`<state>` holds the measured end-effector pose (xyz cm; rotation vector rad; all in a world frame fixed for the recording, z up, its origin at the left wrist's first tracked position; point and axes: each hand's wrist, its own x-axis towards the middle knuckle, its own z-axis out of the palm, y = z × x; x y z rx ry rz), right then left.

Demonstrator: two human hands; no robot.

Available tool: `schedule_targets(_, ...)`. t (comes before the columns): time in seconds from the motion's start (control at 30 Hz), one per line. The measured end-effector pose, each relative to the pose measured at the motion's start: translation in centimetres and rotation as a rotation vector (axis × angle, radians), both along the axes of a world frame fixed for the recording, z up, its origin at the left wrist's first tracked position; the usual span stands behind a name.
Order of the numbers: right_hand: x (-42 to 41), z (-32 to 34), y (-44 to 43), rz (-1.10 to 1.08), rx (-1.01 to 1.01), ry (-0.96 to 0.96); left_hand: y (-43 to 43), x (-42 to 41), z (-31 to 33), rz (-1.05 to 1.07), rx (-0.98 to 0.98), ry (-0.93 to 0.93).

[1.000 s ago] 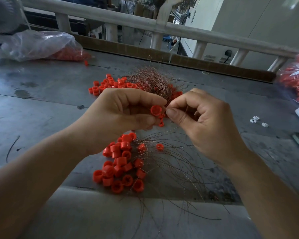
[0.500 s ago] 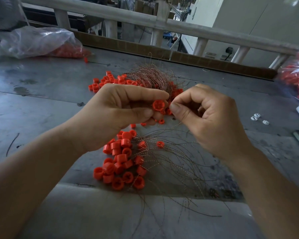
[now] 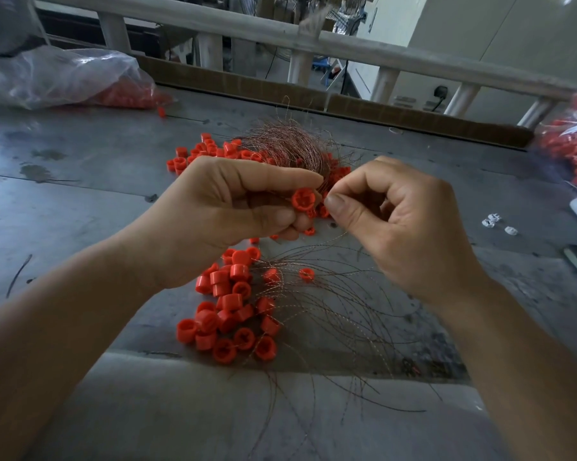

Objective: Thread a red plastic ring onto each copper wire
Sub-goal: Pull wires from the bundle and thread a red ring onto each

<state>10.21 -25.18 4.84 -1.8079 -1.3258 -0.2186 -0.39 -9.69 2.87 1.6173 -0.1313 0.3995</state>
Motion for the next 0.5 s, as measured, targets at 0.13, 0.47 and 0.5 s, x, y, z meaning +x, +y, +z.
schedule_targets(0.13,-0.02,-0.07,-0.05,-0.001,-0.005,-0.003,-0.10,0.02,-0.03,0.016,0.018,-0.006)
schedule_targets(0.47,0.04,-0.17,-0.21,0.045,-0.026,0.124,-0.52,0.05,0.33,0.033,-0.067,-0.051)
schedule_targets(0.5,0.04,-0.11,-0.24,0.054,-0.030,0.148,-0.58,0.02,0.39,0.024,-0.084,-0.056)
